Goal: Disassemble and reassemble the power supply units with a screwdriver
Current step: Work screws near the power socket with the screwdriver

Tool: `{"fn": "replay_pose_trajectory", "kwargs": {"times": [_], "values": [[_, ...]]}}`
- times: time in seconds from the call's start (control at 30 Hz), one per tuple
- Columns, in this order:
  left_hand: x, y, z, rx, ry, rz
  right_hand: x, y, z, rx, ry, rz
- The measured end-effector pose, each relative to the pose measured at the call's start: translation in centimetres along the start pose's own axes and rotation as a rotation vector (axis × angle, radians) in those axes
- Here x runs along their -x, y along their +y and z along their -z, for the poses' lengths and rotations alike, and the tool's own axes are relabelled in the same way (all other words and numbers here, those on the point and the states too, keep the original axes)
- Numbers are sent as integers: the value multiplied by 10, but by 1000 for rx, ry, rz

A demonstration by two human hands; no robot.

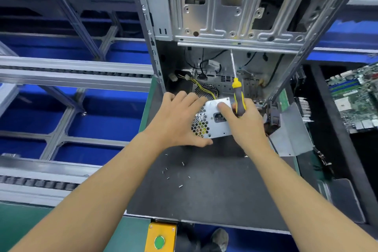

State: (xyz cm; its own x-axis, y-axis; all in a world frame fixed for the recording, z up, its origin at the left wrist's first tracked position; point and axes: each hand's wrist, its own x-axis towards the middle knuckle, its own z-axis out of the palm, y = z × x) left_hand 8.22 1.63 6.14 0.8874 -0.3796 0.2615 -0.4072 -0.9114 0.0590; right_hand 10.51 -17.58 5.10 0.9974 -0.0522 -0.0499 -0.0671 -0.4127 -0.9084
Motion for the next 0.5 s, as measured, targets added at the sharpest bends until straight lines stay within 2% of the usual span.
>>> {"fn": "replay_pose_trajectory", "kwargs": {"times": [0.13,0.2,0.27,0.33,0.37,0.43,0.5], "values": [[0,-6,2,19,-21,-1,-7,-3,0,-104,-25,26],[5,-15,2,127,0,55,-10,-6,-4,-97,-30,49],[18,-30,-1,320,148,202,-12,-8,-6,-90,-43,58],[43,-48,-8,537,349,475,-16,-8,-7,-84,-51,66],[58,-56,-13,613,379,631,-17,-8,-7,-79,-50,70],[87,-68,-29,635,226,840,-19,-8,-10,-72,-38,72],[112,-69,-48,616,-16,870,-20,-8,-14,-61,-24,72]]}}
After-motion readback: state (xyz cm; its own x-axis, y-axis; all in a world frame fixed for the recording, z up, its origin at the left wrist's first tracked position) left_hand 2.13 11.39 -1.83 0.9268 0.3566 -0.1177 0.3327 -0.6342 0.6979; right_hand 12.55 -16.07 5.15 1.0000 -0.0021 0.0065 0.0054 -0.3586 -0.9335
